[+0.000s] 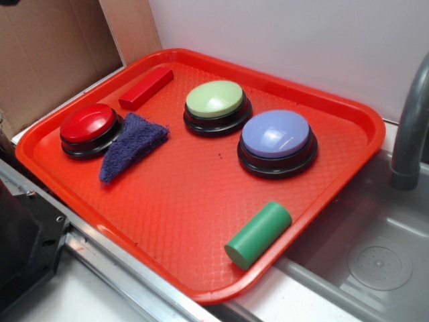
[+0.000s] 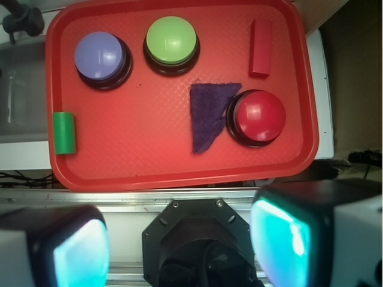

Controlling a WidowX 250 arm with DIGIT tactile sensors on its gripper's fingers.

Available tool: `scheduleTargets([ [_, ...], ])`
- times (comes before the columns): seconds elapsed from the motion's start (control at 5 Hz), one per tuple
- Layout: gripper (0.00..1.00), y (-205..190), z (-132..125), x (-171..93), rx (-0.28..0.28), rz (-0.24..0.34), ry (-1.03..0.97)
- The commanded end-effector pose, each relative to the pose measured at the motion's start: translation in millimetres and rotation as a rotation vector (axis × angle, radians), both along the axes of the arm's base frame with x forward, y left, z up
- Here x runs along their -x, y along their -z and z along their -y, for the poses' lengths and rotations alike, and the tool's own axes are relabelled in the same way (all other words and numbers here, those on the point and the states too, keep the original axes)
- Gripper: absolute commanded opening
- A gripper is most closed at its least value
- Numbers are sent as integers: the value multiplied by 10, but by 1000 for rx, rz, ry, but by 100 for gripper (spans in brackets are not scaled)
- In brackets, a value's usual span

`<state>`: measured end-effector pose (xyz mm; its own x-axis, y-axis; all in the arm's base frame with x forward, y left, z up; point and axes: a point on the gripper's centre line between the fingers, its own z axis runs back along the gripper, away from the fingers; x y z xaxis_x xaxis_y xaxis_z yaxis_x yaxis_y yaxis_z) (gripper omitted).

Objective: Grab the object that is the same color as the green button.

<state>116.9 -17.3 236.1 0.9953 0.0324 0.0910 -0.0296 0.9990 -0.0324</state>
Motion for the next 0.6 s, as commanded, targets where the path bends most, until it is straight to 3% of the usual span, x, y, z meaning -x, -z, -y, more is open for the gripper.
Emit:
scheduleTargets([
  [0.0, 100, 0, 0, 0, 0, 0, 0],
  [0.2, 100, 104, 181, -115, -1, 40, 14],
  [0.4, 100, 273, 426, -183, 20, 29, 36],
])
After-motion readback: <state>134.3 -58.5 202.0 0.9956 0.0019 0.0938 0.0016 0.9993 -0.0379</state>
